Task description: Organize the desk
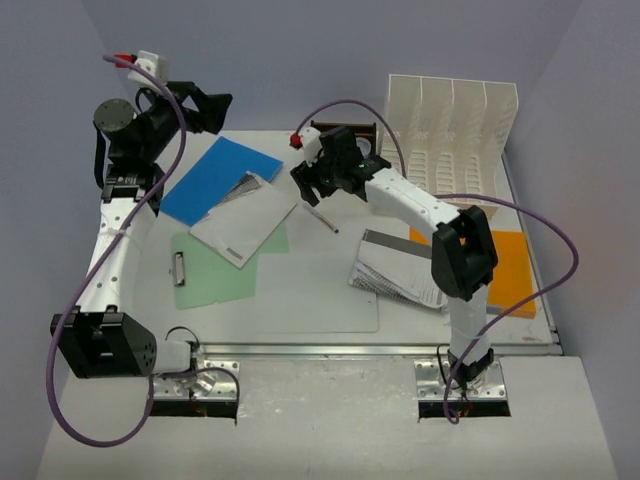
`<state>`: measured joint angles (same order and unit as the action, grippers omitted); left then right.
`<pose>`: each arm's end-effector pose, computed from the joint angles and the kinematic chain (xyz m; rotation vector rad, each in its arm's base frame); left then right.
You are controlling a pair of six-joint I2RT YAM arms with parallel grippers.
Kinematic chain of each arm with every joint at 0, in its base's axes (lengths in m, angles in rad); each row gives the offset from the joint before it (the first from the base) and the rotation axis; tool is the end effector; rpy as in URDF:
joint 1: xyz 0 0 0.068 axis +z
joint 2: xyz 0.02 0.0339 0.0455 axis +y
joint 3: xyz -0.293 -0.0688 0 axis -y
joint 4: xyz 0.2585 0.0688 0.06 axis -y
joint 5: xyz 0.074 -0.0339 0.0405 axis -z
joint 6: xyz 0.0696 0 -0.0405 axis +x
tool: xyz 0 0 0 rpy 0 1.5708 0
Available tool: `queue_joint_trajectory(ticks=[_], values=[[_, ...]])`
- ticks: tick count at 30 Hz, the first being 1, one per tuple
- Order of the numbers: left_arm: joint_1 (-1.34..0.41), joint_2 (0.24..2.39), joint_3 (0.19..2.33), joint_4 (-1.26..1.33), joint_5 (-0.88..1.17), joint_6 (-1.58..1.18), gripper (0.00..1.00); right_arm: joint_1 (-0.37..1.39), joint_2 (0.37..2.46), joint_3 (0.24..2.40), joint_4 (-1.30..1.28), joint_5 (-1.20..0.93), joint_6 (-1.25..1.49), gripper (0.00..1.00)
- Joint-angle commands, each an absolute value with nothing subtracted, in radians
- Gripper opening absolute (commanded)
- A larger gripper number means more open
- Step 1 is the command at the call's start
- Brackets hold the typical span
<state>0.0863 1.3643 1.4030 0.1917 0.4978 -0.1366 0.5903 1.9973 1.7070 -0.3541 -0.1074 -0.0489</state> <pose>0.3491 -0.0032 0.5011 0.2724 1.3516 -0.3752 0.4283 0.2959 0.2777 -0.7616 2.1097 0.4156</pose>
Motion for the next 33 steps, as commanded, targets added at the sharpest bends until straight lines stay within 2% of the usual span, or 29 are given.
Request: queue_joint_trajectory(ticks=[1,5,10,19,27,31,33], values=[[0.062,1.236,1.297,0.032,0.532,0.009,0.90,0.653,2.159,1.870,-0.446,0.025,-0.034,0.67],[0.063,1.165,1.246,-0.008,0.550,0.036,0.90,0.655,2.281,1.991,-0.509,0.062,-0.021,0.63],[0.063,1.113,1.205,-0.032,0.563,0.046,0.91,0.655,2.336,1.991,-0.471,0.087,-0.041,0.64],[0.063,1.093,1.174,-0.042,0.574,0.043,0.92,0.651,2.425,2.011,-0.444,0.063,-0.040,0.59],[0.063,1.072,1.170,-0.067,0.554,0.060,0.93,0.624,2.496,2.054,-0.518,-0.112,-0.055,0.53],[0.062,1.070,1.165,-0.071,0.554,0.059,0.94,0.633,2.508,2.103,-0.632,-0.183,-0.163,0.37],[0.062,1.070,1.158,-0.071,0.554,0.064,0.94,0.643,2.507,2.132,-0.722,-0.190,-0.258,0.33]])
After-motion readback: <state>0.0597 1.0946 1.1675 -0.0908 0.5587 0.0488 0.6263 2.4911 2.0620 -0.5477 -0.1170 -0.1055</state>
